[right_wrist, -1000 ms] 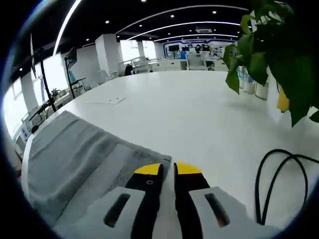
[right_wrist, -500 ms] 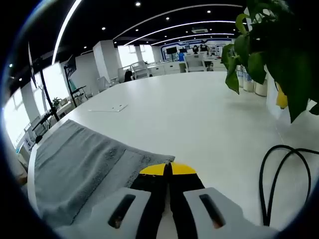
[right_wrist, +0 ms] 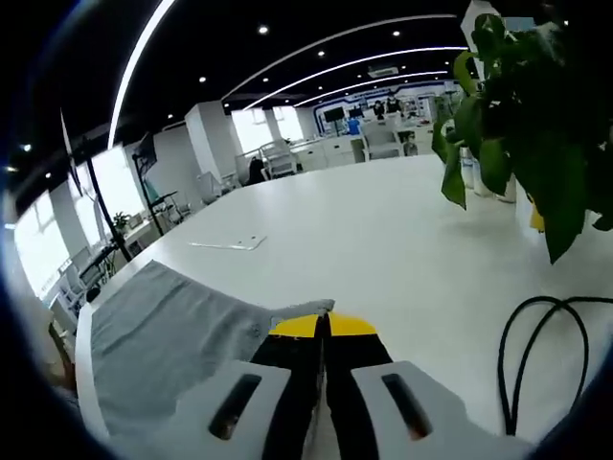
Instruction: Fold the towel on the table until its edges align and the towel forms a compact rectangular stack.
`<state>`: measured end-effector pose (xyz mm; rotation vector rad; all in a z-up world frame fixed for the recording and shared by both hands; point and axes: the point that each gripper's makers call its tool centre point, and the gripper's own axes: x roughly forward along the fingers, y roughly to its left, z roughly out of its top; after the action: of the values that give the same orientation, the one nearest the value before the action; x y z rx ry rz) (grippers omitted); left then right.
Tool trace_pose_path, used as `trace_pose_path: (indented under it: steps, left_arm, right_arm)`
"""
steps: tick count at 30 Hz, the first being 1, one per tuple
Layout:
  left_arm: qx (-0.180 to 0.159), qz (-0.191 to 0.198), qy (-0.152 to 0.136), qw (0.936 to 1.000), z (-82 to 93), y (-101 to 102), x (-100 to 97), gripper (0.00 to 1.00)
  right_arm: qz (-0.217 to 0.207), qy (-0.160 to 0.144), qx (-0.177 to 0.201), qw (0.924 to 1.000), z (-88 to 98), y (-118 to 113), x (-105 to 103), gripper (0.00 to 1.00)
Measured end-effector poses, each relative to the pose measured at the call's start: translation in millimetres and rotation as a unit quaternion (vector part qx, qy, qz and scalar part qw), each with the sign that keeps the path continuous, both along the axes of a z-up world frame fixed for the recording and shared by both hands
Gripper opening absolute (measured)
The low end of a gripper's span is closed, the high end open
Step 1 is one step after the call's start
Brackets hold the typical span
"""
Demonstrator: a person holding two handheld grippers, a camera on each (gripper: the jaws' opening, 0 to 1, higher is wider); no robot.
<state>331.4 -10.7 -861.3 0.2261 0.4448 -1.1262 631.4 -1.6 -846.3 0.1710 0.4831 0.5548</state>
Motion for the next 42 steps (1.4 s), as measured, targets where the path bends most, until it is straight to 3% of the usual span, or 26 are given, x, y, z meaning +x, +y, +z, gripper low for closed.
trace_pose_path:
  steps: [7,13,21,30,32,42]
  left_arm:
    - [-0.027,0.015,-0.007,0.9995,24.8,16,1.1,0.04]
    - [-0.040,0.025,-0.022,0.9986,47.9,33,-0.5,0.04]
    - [-0.073,0.039,-0.047,0.9955,94.3,65,-6.1,0.04]
    - [-0.106,0.074,-0.077,0.9886,145.6,120,-3.9,0.04]
    - [-0.105,0.086,-0.096,0.9861,157.8,139,-0.7,0.04]
    - [-0.108,0.118,-0.107,0.9813,182.0,203,4.7,0.04]
  right_arm:
    - [0.005,-0.025,0.012,0.9996,44.4,21,-26,0.00]
    - [0.008,-0.044,0.004,0.9990,72.4,35,-35,0.00]
    - [0.022,-0.067,0.028,0.9971,117.0,73,-42,0.00]
    - [0.034,-0.081,0.064,0.9940,153.5,120,-31,0.00]
    - [0.036,-0.084,0.069,0.9934,162.4,134,-30,0.00]
    - [0.040,-0.108,0.091,0.9892,206.9,193,-27,0.00]
